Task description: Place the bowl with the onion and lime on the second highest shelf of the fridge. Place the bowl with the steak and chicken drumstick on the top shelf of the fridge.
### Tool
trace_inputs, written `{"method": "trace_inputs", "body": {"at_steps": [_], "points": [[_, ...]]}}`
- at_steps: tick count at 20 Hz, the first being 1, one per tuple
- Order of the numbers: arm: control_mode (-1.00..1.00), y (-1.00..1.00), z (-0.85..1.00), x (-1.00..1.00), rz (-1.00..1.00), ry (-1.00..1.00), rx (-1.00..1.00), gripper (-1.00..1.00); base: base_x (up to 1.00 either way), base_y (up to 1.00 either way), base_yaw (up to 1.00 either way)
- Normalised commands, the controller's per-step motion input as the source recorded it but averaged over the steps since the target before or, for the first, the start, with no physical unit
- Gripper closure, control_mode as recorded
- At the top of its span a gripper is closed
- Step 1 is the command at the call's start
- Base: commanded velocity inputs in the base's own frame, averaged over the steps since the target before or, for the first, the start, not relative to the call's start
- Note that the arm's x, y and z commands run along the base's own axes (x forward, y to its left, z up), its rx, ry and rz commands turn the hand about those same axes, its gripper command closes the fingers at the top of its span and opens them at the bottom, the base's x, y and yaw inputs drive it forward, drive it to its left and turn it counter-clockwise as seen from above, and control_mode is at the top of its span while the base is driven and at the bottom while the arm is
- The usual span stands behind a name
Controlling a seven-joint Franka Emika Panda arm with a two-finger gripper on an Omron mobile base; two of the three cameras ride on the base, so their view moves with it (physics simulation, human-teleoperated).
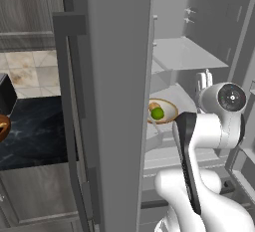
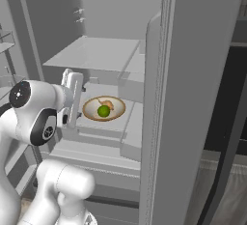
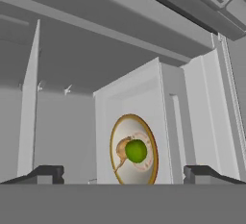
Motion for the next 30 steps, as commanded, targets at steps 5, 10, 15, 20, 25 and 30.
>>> {"method": "trace_inputs", "body": {"at_steps": [5, 10, 15, 20, 25, 30], "points": [[-1.00, 0.00, 0.00, 0.00, 0.00, 0.00, 0.00, -1.00, 0.00, 0.00, 0.00], [-1.00, 0.00, 0.00, 0.00, 0.00, 0.00, 0.00, -1.00, 0.00, 0.00, 0.00], [1.00, 0.00, 0.00, 0.00, 0.00, 0.00, 0.00, -1.00, -0.18, 0.00, 0.00], [1.00, 0.00, 0.00, 0.00, 0.00, 0.00, 0.00, -1.00, -0.10, 0.00, 0.00], [1.00, 0.00, 0.00, 0.00, 0.00, 0.00, 0.00, -1.00, 0.00, 0.00, 0.00], [1.00, 0.00, 0.00, 0.00, 0.00, 0.00, 0.00, -1.00, -0.07, 0.00, 0.00]]}}
